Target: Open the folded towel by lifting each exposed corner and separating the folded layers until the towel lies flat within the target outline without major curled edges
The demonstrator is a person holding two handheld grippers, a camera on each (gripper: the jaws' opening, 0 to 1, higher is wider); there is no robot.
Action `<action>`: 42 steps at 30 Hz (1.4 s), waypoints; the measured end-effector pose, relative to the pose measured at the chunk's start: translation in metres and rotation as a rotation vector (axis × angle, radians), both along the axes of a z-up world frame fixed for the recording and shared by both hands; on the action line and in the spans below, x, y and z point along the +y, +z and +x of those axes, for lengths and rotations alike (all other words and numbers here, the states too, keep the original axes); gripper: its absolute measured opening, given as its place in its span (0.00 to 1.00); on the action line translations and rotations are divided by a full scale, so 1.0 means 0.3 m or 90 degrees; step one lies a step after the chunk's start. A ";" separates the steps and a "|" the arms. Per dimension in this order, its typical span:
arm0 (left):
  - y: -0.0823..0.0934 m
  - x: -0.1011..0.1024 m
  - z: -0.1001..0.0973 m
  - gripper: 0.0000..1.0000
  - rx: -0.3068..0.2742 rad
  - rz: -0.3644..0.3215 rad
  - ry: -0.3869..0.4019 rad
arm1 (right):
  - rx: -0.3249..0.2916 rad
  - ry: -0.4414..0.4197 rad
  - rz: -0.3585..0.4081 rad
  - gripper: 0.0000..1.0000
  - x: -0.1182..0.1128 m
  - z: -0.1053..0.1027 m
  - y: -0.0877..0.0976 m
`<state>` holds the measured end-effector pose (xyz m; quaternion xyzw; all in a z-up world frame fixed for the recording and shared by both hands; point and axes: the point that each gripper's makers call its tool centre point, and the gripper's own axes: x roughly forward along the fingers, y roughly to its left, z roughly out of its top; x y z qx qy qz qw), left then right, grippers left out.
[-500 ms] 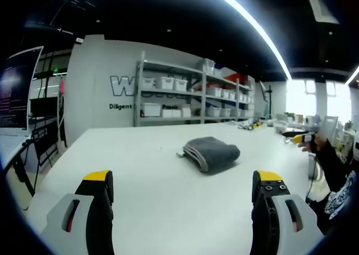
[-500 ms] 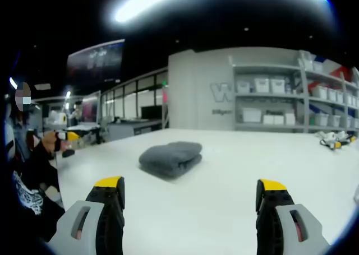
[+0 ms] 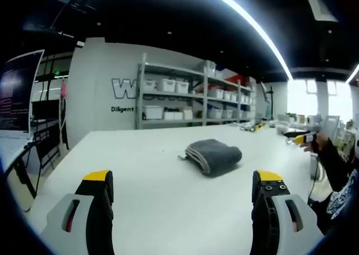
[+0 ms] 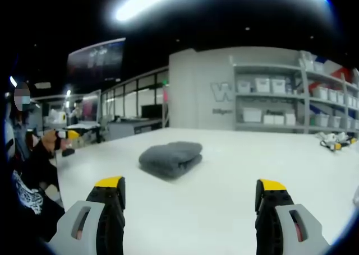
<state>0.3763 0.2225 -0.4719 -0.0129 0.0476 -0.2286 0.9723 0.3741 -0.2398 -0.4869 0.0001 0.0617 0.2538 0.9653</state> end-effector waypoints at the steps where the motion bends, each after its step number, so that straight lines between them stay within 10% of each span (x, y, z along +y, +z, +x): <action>1: -0.001 -0.001 0.000 1.00 0.000 0.001 -0.001 | 0.000 0.000 0.001 0.98 0.000 0.000 0.001; 42: 0.156 -0.009 0.061 1.00 0.021 0.025 -0.013 | -0.007 0.006 -0.073 0.99 -0.029 0.063 0.172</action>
